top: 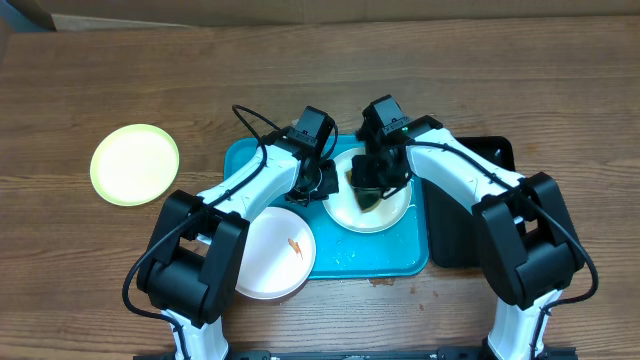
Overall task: Clean dirty plates on tray and stack at the side
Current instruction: 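Wipe the white plate surface with the sponge in the right gripper, then return the sponge to the black tray, release it, raise the right gripper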
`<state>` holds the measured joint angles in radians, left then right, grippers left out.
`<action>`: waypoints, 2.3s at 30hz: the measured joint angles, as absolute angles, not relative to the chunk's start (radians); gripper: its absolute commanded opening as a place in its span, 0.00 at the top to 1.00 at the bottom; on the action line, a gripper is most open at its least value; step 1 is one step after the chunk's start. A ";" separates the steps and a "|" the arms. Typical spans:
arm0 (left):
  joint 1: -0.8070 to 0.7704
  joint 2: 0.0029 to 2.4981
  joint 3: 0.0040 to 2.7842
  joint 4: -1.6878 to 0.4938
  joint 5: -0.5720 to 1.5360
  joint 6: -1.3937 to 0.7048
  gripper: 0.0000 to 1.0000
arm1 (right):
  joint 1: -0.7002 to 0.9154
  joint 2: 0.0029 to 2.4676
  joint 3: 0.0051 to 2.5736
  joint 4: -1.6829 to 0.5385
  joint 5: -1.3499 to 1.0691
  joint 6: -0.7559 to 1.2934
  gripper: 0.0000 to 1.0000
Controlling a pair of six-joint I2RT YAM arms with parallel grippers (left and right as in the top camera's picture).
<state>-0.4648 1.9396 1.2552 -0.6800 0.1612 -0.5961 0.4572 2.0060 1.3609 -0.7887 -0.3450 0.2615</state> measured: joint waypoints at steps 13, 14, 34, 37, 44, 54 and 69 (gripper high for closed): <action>-0.465 1.940 1.255 -0.680 0.163 -0.593 0.92 | 0.251 1.942 1.528 -1.110 -0.325 0.194 0.96; -0.465 1.940 1.255 -0.680 0.163 -0.593 0.91 | 0.225 1.927 1.528 -1.133 -0.302 0.184 0.96; -0.465 1.940 1.255 -0.661 0.156 -0.566 0.79 | 0.043 1.893 1.325 -0.982 0.104 0.156 0.92; -0.465 1.940 1.255 -0.657 0.156 -0.566 0.78 | 0.043 1.893 1.296 -0.931 0.113 0.154 0.60; -0.465 1.940 1.255 -0.654 0.153 -0.566 0.66 | 0.043 1.893 1.275 -0.921 0.123 0.152 0.40; -0.465 1.940 1.255 -0.653 0.141 -0.561 0.63 | -0.022 1.893 1.475 -0.952 0.119 0.169 0.00; -0.465 1.940 1.255 -0.642 0.131 -0.548 0.96 | -0.216 1.893 1.486 -0.953 0.128 0.213 0.00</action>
